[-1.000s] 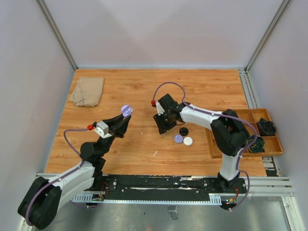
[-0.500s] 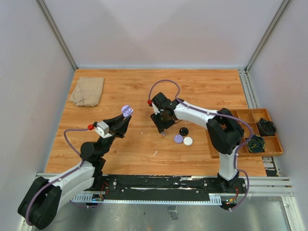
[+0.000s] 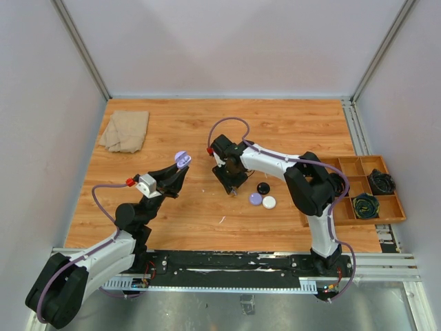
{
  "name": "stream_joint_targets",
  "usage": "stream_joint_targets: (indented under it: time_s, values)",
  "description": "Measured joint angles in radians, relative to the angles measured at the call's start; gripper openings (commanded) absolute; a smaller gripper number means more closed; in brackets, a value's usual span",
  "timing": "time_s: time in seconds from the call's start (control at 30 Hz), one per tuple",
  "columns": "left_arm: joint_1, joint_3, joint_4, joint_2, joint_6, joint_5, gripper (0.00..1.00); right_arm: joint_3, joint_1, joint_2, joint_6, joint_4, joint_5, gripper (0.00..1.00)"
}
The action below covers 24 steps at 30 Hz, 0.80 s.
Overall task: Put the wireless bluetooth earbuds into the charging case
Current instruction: Pick up the earbud from the center of the board.
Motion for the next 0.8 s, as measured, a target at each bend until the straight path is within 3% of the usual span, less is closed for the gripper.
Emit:
stream_joint_targets:
  time_s: [0.5,0.57,0.8]
  values:
    - [0.0,0.0,0.0,0.0,0.0,0.0,0.0,0.046,0.044,0.034,0.0,-0.046,0.059,0.47]
    - [0.0,0.0,0.0,0.0,0.0,0.0,0.0,0.051,0.047,0.038,0.0,-0.049,0.061,0.15]
    - [0.0,0.0,0.0,0.0,0.0,0.003,0.0,0.054,0.053,0.038,-0.005,-0.052,0.077,0.03]
